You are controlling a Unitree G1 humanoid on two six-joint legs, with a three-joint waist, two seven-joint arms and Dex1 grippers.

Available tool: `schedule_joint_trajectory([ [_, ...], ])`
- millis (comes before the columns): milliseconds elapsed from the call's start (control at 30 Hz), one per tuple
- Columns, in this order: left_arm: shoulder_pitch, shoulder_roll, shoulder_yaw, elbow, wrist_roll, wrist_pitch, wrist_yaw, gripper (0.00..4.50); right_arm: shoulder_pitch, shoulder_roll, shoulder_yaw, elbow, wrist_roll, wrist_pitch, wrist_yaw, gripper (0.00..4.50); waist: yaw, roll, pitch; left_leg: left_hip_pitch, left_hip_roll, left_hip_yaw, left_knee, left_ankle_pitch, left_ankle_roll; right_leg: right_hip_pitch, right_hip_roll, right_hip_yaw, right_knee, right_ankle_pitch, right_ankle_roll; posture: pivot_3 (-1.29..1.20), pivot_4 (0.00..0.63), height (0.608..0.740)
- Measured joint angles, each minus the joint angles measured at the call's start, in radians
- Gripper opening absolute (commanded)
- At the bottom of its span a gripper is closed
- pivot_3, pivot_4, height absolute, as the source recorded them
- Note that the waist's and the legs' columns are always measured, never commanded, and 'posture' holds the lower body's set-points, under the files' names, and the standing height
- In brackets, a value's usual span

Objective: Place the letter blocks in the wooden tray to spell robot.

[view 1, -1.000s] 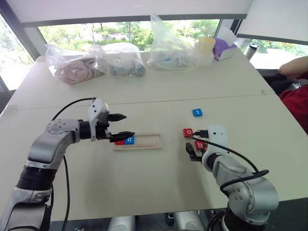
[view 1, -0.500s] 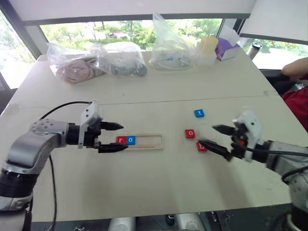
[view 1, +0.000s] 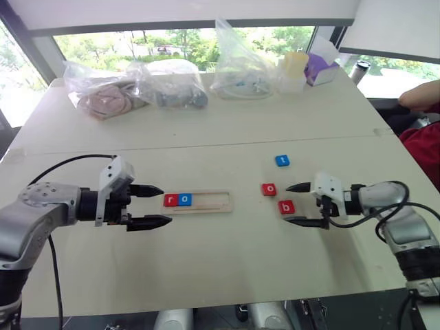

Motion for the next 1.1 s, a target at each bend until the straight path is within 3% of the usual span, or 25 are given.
schedule_joint_trajectory([
  [33, 0.006, 0.001, 0.007, -0.003, -0.002, 0.001, 0.004, 4.50, -0.015, 0.004, 0.011, 0.027, -0.005, -0.024, 0.010, 4.41, 0.001, 0.000, 0.000, 0.000, 0.000, 0.000, 0.000, 0.000, 0.000, 0.000, 0.000, 0.000, 0.000, 0.000, 0.000, 0.00, 0.150, 0.740],
  [133, 0.017, 0.002, 0.018, -0.009, -0.004, 0.002, 0.014, 4.50, -0.056, 0.008, 0.037, 0.105, -0.016, -0.085, 0.042, 3.62, 0.000, 0.000, 0.000, 0.000, 0.000, 0.001, 0.000, 0.000, 0.000, 0.000, 0.000, 0.001, 0.000, 0.000, -0.001, 0.00, 0.150, 0.740],
  [300, 0.036, 0.018, 0.041, -0.026, -0.008, 0.004, 0.027, 4.50, -0.080, 0.012, 0.047, 0.167, -0.014, -0.146, 0.082, 1.17, -0.001, 0.000, 0.000, 0.002, 0.000, 0.001, 0.001, 0.000, -0.001, 0.001, 0.000, 0.001, 0.001, 0.000, -0.001, 0.00, 0.150, 0.740],
  [533, 0.077, 0.030, 0.070, -0.037, -0.022, 0.006, 0.028, 4.50, -0.070, 0.016, 0.044, 0.121, 0.002, -0.052, 0.057, 1.18, 0.000, 0.000, 0.000, 0.003, 0.000, 0.001, 0.001, 0.001, -0.001, 0.001, 0.000, 0.002, 0.001, 0.000, -0.002, 0.00, 0.150, 0.740],
  [600, 0.094, 0.049, 0.076, -0.028, -0.022, 0.006, 0.024, 4.50, -0.087, 0.072, 0.044, 0.001, 0.049, 0.098, 0.005, 1.18, -0.011, 0.000, 0.000, 0.003, 0.001, 0.002, 0.001, 0.001, -0.001, 0.000, 0.002, 0.003, 0.003, 0.000, -0.001, 0.00, 0.150, 0.740],
  [733, 0.118, 0.112, 0.078, -0.010, 0.003, -0.025, -0.021, 4.50, -0.284, 0.259, 0.154, -0.185, 0.032, 0.331, -0.155, 1.18, -0.029, -0.001, 0.001, 0.006, 0.002, 0.001, 0.000, 0.001, -0.002, -0.004, 0.004, 0.006, 0.011, 0.000, -0.003, 0.00, 0.150, 0.740],
  [900, 0.163, 0.137, 0.062, -0.011, 0.049, -0.076, -0.043, 4.50, -0.362, 0.379, 0.277, -0.156, -0.052, 0.478, -0.279, 1.18, 0.000, -0.002, 0.000, 0.000, 0.001, 0.001, 0.001, 0.002, -0.003, -0.010, 0.002, 0.005, 0.014, -0.002, -0.008, 0.00, 0.150, 0.740],
  [1100, 0.183, 0.103, 0.073, -0.026, 0.063, -0.090, 0.007, 4.50, -0.388, 0.421, 0.387, -0.104, -0.095, 0.488, -0.277, 1.18, -0.002, -0.002, 0.000, 0.000, -0.001, 0.003, 0.001, 0.002, -0.003, -0.010, 0.000, 0.005, 0.014, -0.001, -0.005, 0.00, 0.150, 0.740],
])
